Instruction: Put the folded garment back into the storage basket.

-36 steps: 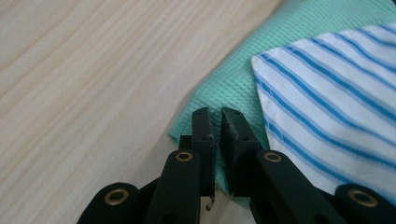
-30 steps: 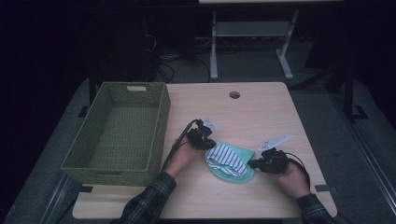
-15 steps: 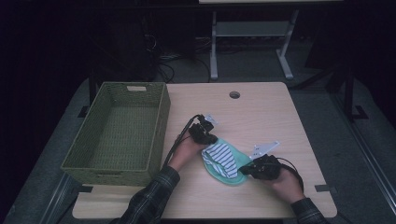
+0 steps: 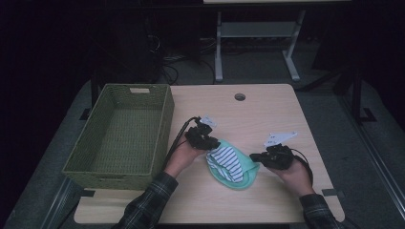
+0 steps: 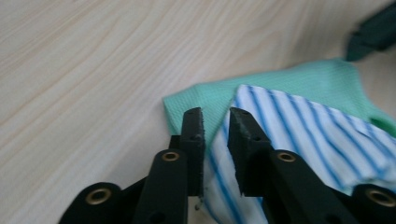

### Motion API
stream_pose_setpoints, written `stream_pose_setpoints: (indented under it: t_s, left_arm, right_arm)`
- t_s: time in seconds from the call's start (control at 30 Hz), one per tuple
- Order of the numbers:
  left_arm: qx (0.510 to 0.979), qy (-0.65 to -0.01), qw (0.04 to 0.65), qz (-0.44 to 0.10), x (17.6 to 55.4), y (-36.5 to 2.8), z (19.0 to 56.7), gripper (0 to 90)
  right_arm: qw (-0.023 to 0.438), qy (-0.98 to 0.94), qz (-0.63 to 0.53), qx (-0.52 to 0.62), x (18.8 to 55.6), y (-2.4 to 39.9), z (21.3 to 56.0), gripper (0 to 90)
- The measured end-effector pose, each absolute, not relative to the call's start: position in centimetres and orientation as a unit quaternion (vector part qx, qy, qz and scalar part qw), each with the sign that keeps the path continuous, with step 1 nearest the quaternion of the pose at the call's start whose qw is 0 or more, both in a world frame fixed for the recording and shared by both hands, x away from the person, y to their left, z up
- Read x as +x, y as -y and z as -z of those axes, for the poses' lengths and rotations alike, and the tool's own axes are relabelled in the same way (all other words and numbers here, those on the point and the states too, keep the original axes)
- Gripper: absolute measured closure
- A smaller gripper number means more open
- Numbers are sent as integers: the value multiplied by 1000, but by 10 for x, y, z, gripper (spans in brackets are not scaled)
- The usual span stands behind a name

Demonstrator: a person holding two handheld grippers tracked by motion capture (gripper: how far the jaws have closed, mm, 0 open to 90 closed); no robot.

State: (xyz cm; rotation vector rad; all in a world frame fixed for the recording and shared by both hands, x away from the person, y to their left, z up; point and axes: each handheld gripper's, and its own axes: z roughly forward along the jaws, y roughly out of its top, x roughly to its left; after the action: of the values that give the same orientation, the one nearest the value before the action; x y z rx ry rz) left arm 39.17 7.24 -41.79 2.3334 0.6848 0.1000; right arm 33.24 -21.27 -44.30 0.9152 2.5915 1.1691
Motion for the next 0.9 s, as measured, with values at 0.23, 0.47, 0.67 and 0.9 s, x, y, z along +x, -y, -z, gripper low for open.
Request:
stream_pose_setpoints:
  t_s: [0.23,0.47,0.67,0.9]
  left_arm:
    - [900,-256,352,-37,367,-71,411,593]
    - [913,-228,336,-35,346,-63,412,506]
    - [921,-224,316,-34,334,-62,418,457]
    - [931,-213,295,-34,323,-71,427,364]
  right_arm:
    - [69,-863,-382,325,349,213,453,898]
    - [55,-873,-368,315,347,204,462,898]
    - [45,-879,-368,301,338,196,461,898]
    - [37,-885,-368,284,328,190,461,898]
